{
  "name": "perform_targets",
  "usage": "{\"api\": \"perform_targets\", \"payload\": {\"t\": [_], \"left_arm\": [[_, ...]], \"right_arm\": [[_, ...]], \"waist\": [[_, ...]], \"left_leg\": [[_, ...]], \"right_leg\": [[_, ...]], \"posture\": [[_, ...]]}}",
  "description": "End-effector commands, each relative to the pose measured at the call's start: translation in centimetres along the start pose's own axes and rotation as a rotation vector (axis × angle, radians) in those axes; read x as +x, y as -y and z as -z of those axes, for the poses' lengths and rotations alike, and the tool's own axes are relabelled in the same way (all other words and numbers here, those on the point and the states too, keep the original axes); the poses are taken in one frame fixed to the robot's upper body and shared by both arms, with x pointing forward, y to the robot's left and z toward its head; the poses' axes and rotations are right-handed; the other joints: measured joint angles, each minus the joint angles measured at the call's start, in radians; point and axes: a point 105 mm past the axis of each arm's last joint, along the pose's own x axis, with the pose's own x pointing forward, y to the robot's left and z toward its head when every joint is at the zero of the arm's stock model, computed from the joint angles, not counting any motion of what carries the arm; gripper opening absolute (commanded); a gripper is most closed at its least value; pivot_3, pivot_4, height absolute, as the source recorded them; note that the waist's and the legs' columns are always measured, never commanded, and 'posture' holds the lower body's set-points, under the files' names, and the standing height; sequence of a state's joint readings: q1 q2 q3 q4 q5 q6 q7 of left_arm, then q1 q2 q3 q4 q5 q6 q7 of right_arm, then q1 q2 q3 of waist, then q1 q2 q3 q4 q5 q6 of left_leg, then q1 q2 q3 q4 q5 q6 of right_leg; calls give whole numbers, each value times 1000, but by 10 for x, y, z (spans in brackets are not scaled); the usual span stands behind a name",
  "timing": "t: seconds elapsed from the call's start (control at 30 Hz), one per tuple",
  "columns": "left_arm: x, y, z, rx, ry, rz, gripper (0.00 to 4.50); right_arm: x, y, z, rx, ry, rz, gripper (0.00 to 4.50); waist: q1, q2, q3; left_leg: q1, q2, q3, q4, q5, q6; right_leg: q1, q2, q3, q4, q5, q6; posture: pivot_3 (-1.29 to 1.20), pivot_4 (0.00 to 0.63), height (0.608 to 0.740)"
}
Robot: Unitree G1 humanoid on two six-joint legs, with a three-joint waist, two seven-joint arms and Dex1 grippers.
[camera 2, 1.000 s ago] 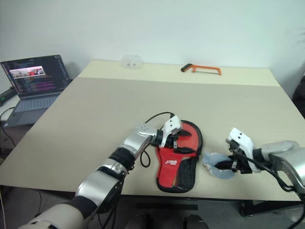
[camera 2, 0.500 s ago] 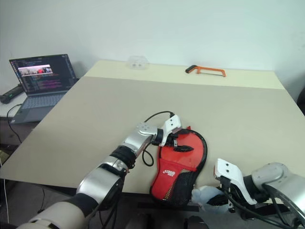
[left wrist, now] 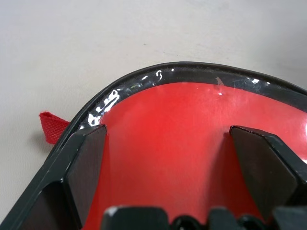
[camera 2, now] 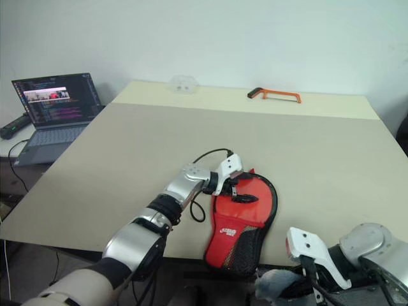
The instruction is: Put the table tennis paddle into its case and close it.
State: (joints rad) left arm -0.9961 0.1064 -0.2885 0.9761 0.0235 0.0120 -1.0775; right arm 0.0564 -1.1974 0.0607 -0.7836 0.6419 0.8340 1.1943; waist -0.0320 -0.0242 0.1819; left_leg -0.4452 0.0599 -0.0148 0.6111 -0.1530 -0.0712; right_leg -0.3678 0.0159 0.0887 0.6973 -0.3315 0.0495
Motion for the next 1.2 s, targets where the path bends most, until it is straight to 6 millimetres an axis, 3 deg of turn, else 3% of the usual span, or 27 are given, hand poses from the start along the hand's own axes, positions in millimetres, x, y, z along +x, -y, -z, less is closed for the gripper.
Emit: {"api": "perform_targets", "payload": {"t": [0.03,0.2,0.37,0.53,0.73,0.83,1.0,1.1,1.17,1.2], "left_arm": [[-1,0,17,-29,-68,-12,4500],[-3,-3,17,-28,-73,-26,4500],[-8,-9,16,-32,-63,-53,4500],[-14,-11,-2,-39,32,-45,4500],[-29,-6,-14,8,86,12,4500],[-42,-2,-23,59,106,29,4500],[-67,9,-38,149,129,44,4500],[-98,11,-51,184,150,20,4500],[-133,13,-53,191,147,-16,4500],[-152,16,-51,188,134,-32,4500]], "right_arm": [[15,-23,-3,-43,2,-128,348],[16,-18,0,-47,-9,-113,347],[-7,16,4,-55,-37,27,343],[-29,50,-2,-92,-36,155,335],[-31,72,-6,-128,-40,204,334],[-33,84,-7,-127,-32,243,1252],[-39,87,-11,-124,-11,244,2800],[-54,90,-19,-109,41,271,3844],[-69,86,-23,-108,95,281,4474],[-78,83,-28,-110,135,289,4474]], "waist": [[0,0,0],[0,0,0],[0,0,0],[-6,0,0],[-9,0,0],[-9,0,0],[-7,0,0],[-9,0,1],[-11,0,1],[-16,0,1]], "left_leg": [[0,0,0,0,0,0],[0,0,0,0,0,0],[0,0,0,0,0,0],[3,0,1,0,0,0],[2,1,1,-1,0,0],[1,1,1,-1,0,0],[1,1,1,-1,0,0],[1,1,1,-1,0,0],[1,2,1,-1,0,0],[1,2,2,-1,0,0]], "right_leg": [[0,0,0,0,0,0],[0,0,0,0,0,0],[0,0,0,0,0,0],[1,0,1,1,0,0],[0,0,2,1,0,0],[-1,0,2,1,1,-3],[-1,0,1,1,1,-2],[-2,0,2,1,1,-2],[-1,0,1,1,1,-2],[-2,0,2,1,1,-2]], "posture": [[0,150,740],[0,150,740],[0,150,740],[0,150,740],[0,150,740],[0,150,740],[0,150,740],[0,150,740],[0,150,740],[0,150,740]]}}
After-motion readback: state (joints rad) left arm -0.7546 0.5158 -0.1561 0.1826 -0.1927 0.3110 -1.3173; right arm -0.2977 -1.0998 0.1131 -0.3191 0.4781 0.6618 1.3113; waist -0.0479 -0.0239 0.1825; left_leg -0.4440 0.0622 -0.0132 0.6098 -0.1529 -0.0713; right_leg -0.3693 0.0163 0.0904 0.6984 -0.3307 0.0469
